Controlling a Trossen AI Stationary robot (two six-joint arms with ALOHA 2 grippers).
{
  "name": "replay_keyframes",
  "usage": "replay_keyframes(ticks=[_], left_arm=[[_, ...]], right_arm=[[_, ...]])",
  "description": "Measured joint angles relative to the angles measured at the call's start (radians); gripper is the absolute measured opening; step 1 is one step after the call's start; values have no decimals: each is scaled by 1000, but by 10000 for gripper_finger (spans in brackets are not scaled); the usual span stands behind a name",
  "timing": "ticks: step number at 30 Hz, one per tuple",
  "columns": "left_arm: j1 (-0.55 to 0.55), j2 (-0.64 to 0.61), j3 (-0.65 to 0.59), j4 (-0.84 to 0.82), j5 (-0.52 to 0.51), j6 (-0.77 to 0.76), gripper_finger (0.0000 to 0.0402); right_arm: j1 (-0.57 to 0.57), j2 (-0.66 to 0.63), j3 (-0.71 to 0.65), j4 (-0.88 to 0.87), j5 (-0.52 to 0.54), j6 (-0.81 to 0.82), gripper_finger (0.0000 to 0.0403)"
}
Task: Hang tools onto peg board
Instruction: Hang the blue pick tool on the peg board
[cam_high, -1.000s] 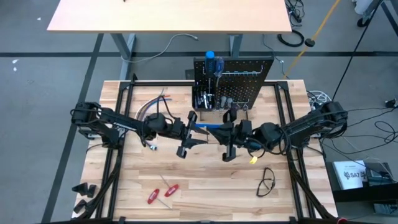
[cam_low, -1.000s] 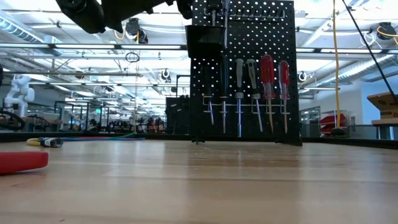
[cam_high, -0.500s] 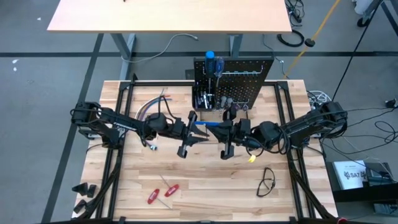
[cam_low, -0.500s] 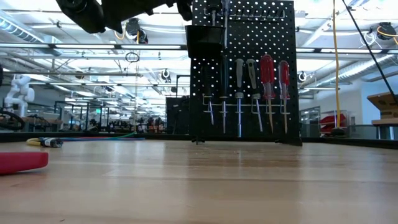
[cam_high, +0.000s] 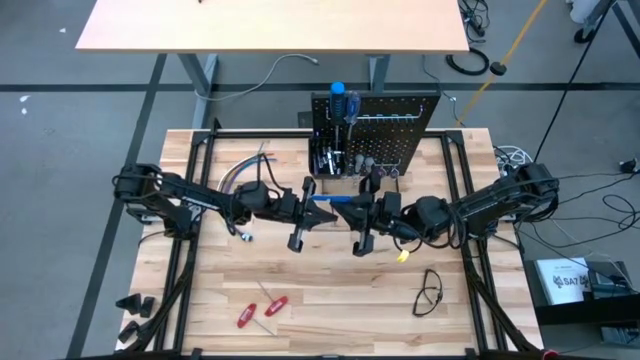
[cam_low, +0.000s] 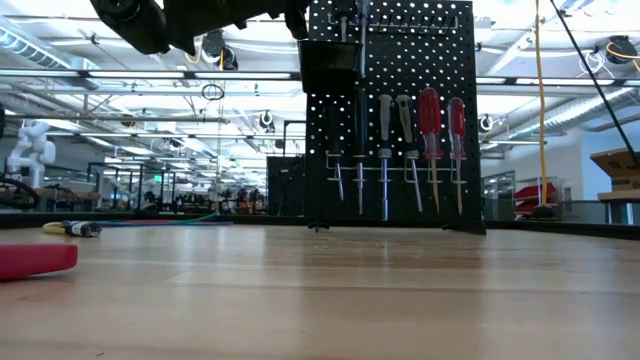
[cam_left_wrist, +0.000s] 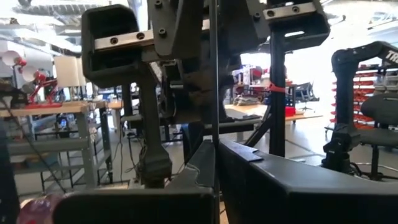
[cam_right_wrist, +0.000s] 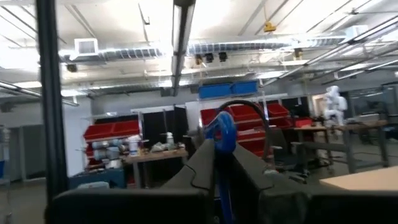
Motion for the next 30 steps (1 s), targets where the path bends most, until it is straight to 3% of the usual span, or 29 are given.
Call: replay_keyframes(ticks=[7,14,17,22,30], left_arm=[[0,-60,0,-71,-29,0,2],[48,-140,2,-131,-76,-9,1],[107,-137,59,-207,-37,-67,1],[145,-48,262,-454,0,-82,0],[158,98,507,-579,-1,-32,0]], right_arm=[[24,-66,0,-171,105,-42,111],[64,-262,0,-614,136,32,171],[91,-336,0,-721,135,28,175],[130,-424,0,-812,148,-39,165],[171,-516,-72,-927,390,-70,147]])
